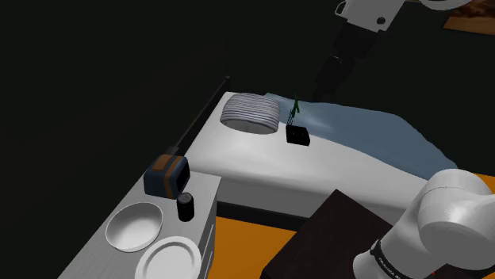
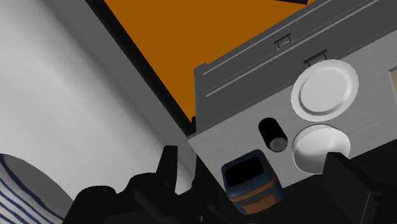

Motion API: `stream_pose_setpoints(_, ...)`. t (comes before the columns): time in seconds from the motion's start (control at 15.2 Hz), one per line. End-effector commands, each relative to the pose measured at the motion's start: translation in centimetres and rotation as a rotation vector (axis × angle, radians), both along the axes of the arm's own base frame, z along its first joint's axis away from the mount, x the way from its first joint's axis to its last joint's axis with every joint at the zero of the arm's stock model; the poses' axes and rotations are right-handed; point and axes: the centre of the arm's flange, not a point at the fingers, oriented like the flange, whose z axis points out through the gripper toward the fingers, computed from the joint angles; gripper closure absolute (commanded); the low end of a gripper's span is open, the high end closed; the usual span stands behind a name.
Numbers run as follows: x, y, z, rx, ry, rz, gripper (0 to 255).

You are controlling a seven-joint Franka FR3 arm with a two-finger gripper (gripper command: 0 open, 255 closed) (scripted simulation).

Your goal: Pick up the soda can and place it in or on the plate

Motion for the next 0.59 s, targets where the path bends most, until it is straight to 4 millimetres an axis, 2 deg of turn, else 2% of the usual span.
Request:
stream_pose_setpoints(0.0,0.0,0.0,0.0,0.000,0.000,0.000,0)
stream_pose_setpoints(0.53,5.8,5.1,-7.6,-0.008,0.027,-0.024,0)
